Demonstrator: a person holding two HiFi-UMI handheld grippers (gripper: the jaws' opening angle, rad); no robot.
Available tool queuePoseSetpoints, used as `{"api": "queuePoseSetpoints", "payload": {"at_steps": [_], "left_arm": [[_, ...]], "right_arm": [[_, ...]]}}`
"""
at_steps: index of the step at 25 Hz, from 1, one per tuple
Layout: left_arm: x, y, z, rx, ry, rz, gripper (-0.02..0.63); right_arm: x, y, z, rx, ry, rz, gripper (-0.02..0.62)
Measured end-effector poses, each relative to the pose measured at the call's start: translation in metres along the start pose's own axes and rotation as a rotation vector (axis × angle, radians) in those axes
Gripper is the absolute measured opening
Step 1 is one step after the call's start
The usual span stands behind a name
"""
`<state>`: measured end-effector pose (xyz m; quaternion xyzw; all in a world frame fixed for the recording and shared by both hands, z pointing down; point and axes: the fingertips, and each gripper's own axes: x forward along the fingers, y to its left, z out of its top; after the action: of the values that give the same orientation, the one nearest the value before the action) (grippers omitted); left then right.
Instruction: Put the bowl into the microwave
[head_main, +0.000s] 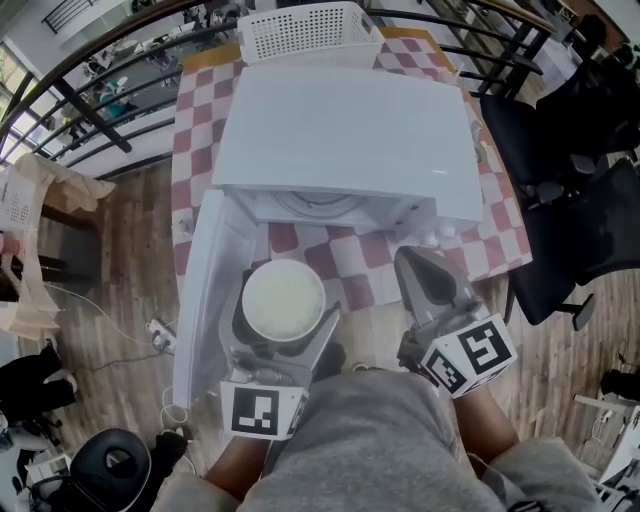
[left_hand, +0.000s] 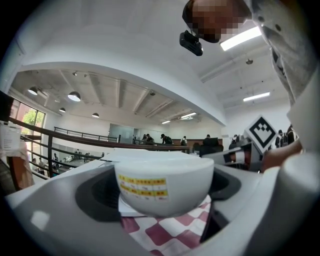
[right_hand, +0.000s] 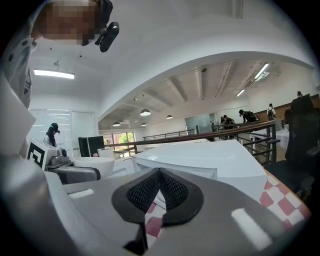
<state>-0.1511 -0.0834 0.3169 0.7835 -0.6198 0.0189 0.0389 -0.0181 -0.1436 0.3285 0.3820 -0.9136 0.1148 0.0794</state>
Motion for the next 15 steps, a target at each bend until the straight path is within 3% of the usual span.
{"api": "queuePoseSetpoints", "payload": {"at_steps": [2,6,10,15], "left_arm": [[0.003,0.004,0.002,0.003,-0.023,-0.017,0.505],[0.006,0.012,-0.009,-0.013,0.034,-0.050,0.505],[0.009,0.020,-0.010,-0.024,0.014,-0.055,0.505],[0.012,0.021,-0.020,-0.054,0.051,-0.066,0.505]], "right_arm": [[0.005,0.001,0.003,-0.007,-0.002,-0.011,-0.002],[0.014,0.007,0.006,-0.024,-0.004,-0.025,-0.002],[0.018,0.010,0.011,-0.036,-0.011,-0.040,-0.002],[0.021,0.009,0.012,-0.049,-0.011,-0.059,-0.002]]}}
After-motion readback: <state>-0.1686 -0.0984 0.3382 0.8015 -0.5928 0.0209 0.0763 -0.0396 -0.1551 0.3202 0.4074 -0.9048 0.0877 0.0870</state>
